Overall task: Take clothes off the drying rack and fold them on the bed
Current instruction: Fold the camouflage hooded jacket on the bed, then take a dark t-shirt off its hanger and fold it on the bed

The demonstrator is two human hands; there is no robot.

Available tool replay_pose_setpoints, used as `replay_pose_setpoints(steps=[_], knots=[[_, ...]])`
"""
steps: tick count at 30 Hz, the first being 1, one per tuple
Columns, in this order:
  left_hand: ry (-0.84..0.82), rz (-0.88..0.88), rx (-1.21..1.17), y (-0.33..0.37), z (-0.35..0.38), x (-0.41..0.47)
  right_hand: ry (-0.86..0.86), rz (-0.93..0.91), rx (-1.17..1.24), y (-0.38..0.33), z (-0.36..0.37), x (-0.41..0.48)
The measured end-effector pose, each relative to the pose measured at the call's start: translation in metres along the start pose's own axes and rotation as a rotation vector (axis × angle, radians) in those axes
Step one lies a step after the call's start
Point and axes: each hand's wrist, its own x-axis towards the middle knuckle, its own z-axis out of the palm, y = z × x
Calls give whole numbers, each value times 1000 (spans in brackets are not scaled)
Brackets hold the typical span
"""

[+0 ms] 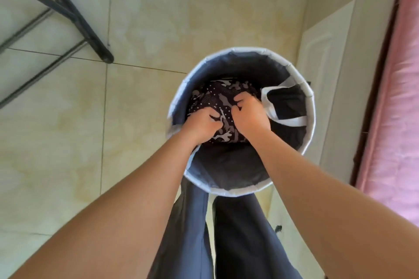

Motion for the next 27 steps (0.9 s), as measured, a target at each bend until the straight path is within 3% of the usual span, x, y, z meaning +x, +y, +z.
replay_pose_setpoints(steps=[3, 14, 27], knots=[[-9, 44, -156, 30, -34, -56, 51, -20, 11, -39, -39, -44], [395, 173, -245, 72, -200, -319, 161, -279, 71, -180, -190, -265], [790, 294, -403, 49, -261, -591, 125, -805, 33, -299, -251, -474]])
